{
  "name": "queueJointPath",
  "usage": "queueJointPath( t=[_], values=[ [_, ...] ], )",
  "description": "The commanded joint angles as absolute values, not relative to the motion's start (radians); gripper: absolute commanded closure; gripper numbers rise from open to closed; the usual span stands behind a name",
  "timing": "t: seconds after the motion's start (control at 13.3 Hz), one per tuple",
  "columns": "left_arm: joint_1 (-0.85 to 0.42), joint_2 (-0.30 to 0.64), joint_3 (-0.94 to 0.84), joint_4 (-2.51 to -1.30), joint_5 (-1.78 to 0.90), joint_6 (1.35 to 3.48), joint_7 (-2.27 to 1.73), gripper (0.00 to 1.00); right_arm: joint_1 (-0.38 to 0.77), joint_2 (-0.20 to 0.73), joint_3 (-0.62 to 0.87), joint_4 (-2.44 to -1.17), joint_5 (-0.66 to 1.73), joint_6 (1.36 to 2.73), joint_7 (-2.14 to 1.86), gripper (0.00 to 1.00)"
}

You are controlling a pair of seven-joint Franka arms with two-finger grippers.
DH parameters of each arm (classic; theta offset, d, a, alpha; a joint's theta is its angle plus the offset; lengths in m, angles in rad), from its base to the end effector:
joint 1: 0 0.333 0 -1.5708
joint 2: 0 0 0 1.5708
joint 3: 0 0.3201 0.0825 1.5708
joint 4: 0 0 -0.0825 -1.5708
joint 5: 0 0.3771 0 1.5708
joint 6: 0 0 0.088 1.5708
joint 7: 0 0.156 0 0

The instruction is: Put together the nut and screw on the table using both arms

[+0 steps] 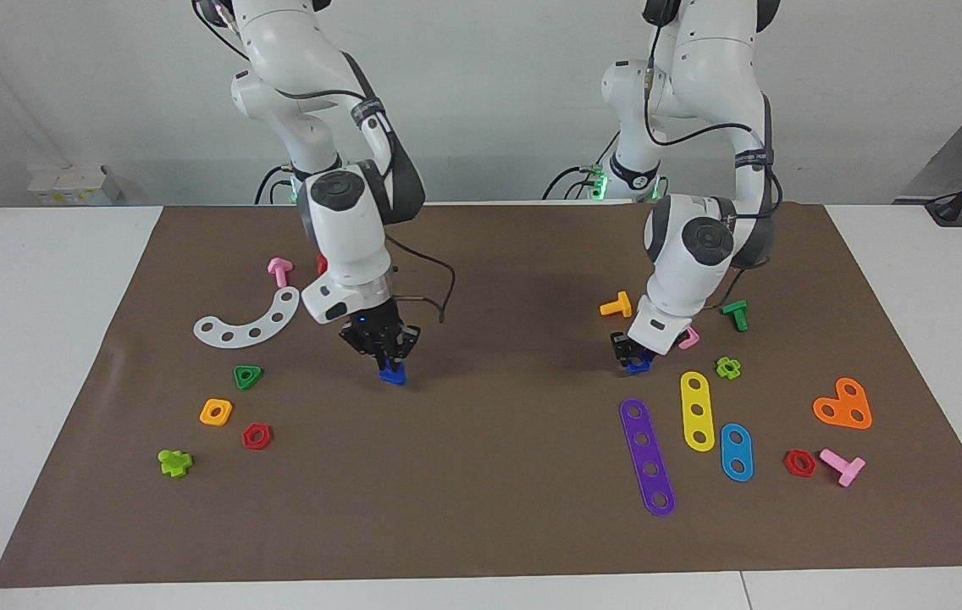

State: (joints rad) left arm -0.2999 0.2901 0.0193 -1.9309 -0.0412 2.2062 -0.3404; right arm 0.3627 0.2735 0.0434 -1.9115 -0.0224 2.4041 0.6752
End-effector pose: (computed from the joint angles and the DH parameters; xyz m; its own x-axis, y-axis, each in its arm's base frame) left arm 0.5818 -0.1711 0.2963 0.9962 0.0834 -0.0233 0.0839 -0.9963 0.0207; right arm 0.5900 0.2516 0.3360 0.9494 -0.2615 0.1740 -0.2409 -0.9617 -0.1309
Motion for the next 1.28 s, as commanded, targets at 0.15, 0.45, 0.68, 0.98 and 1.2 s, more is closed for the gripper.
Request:
queueJointPath(
  t=[0.15,0.45,0.68,0.98,1.2],
  values=[
    [-0.302,0.304,0.029,-1.829,-0.035,2.114,-0.337,1.00,0.469,0.442,0.037,-1.685,-0.044,2.312,0.847,1.00],
    [-0.301,0.308,0.029,-1.754,-0.040,2.047,-0.337,1.00,0.537,0.486,0.035,-1.675,-0.080,2.312,0.943,1.00],
    [-0.311,0.316,0.031,-1.730,-0.081,2.037,-0.348,1.00,0.543,0.485,0.037,-1.681,-0.078,2.293,0.951,0.12],
    [-0.382,0.333,0.031,-1.698,-0.132,2.046,-0.400,1.00,0.441,0.343,0.034,-1.759,-0.078,2.283,0.901,0.00],
    [-0.483,0.351,0.031,-1.677,-0.133,2.065,-0.546,1.00,0.312,0.212,0.035,-1.799,-0.058,2.144,0.705,0.00]
  ],
)
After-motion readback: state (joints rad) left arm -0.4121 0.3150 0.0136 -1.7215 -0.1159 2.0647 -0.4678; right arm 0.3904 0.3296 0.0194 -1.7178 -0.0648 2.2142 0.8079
